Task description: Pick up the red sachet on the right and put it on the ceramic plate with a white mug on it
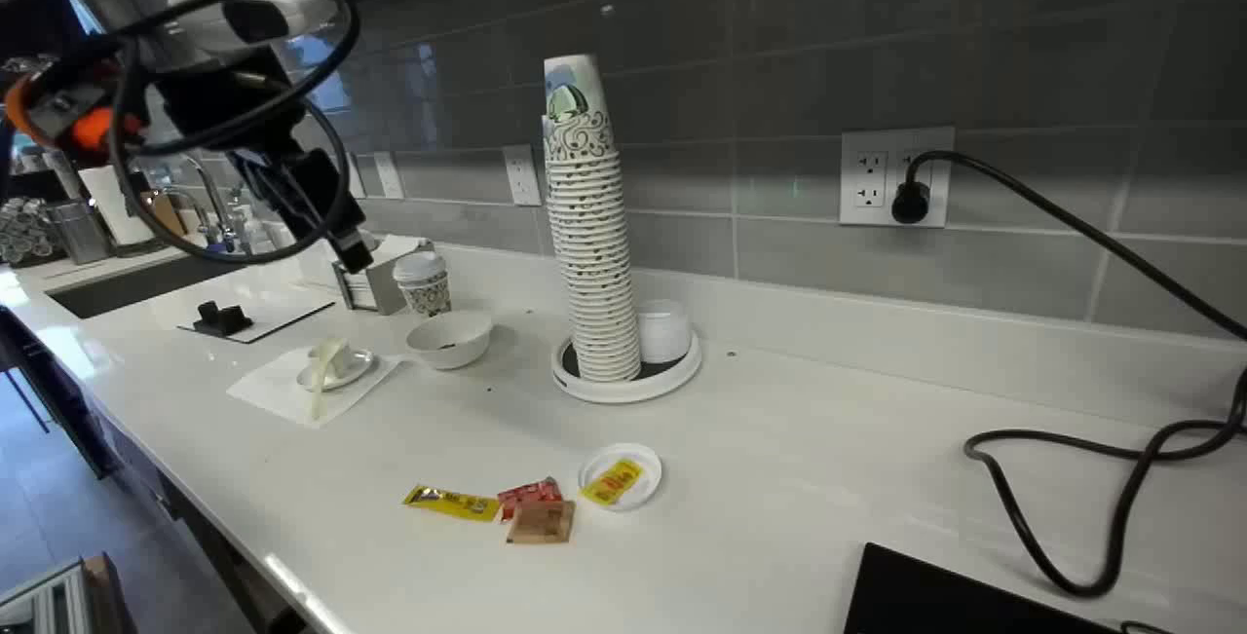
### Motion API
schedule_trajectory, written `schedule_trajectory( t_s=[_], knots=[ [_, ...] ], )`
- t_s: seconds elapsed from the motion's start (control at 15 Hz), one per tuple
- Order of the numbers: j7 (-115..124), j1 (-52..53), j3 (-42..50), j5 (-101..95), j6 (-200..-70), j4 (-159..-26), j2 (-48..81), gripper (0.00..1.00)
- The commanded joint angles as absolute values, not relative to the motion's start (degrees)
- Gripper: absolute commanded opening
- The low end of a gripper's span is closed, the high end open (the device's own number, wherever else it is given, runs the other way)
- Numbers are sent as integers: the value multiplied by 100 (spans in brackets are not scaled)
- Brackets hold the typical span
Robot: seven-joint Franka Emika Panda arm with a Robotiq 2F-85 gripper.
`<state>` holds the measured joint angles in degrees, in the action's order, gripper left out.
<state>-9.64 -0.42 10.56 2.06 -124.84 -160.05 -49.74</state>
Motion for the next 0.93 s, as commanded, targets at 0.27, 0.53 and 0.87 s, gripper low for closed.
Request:
schedule_trajectory(
  t_s=[0.27, 0.53, 0.87],
  knots=[
    [-1010, -102, 996, 265, -12452, -16095, -4878, 100],
    [-513, -469, 1011, 191, -12471, -15913, -4316, 100],
    [-20, -1332, 1064, -133, -13038, -15947, -3319, 100]
  ],
)
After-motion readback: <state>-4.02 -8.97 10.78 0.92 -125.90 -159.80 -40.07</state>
